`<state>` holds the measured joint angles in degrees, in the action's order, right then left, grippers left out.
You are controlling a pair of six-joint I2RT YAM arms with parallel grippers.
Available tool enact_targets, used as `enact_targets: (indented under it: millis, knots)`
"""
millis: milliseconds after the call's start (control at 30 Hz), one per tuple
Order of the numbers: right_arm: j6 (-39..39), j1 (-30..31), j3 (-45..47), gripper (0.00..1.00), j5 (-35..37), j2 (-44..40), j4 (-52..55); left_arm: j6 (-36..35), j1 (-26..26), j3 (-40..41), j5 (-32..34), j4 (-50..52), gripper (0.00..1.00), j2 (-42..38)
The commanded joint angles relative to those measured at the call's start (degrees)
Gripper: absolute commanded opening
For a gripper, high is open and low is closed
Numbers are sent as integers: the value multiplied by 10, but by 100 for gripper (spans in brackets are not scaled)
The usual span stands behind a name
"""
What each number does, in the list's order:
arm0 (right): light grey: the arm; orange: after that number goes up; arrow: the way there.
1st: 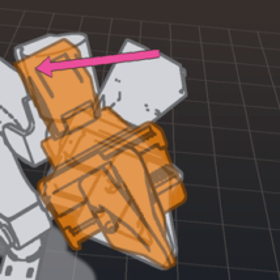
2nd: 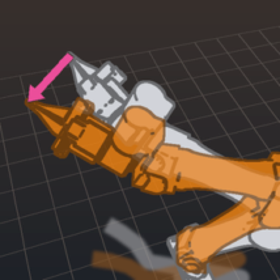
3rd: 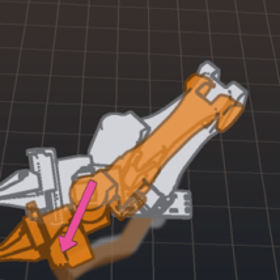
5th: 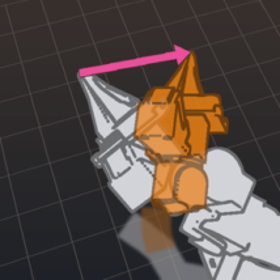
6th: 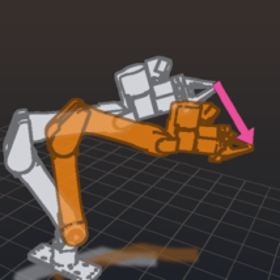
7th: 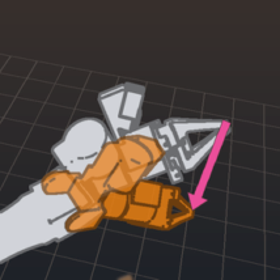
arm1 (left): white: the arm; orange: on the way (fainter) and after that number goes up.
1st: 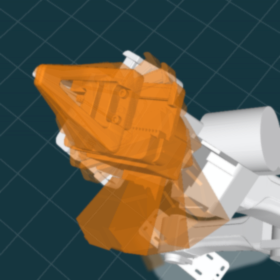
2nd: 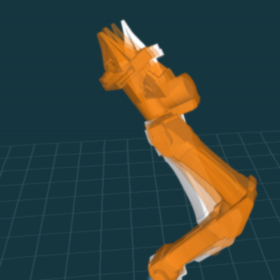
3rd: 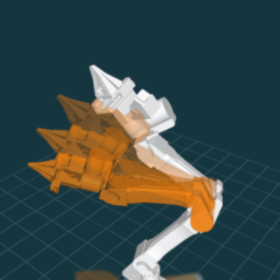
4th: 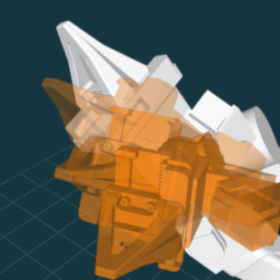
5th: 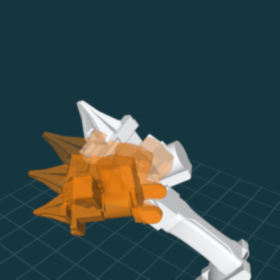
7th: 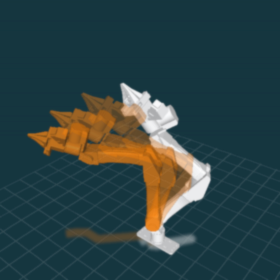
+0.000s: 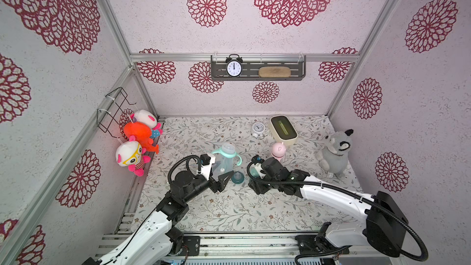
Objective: Assemble the baby bottles
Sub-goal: Pick up the nipple from the center of the board, then close the nipple on the baby bottle.
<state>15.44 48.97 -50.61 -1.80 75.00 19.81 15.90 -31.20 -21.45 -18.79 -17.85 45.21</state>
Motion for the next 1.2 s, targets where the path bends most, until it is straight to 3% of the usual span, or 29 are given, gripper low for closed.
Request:
enact_targets:
  millis: [0, 267, 567, 900, 1167]
  knots:
    - [-15, -27, -43, 52, -37, -39, 62, -7, -4, 0, -46, -78, 0, 18]
    - [-47, -93, -178, 52, -127, -61, 164, -18, -34, -18, -68, -83, 0, 74]
    - [-52, -109, -300, 51, -214, -40, 220, -31, -83, -25, -53, -84, 0, 100]
    - [-51, -109, -337, 52, -309, -19, 245, -45, -110, -35, -44, -64, 0, 106]
    - [-60, -109, -352, 52, -334, 2, 273, -62, -125, -39, -35, -54, 0, 105]
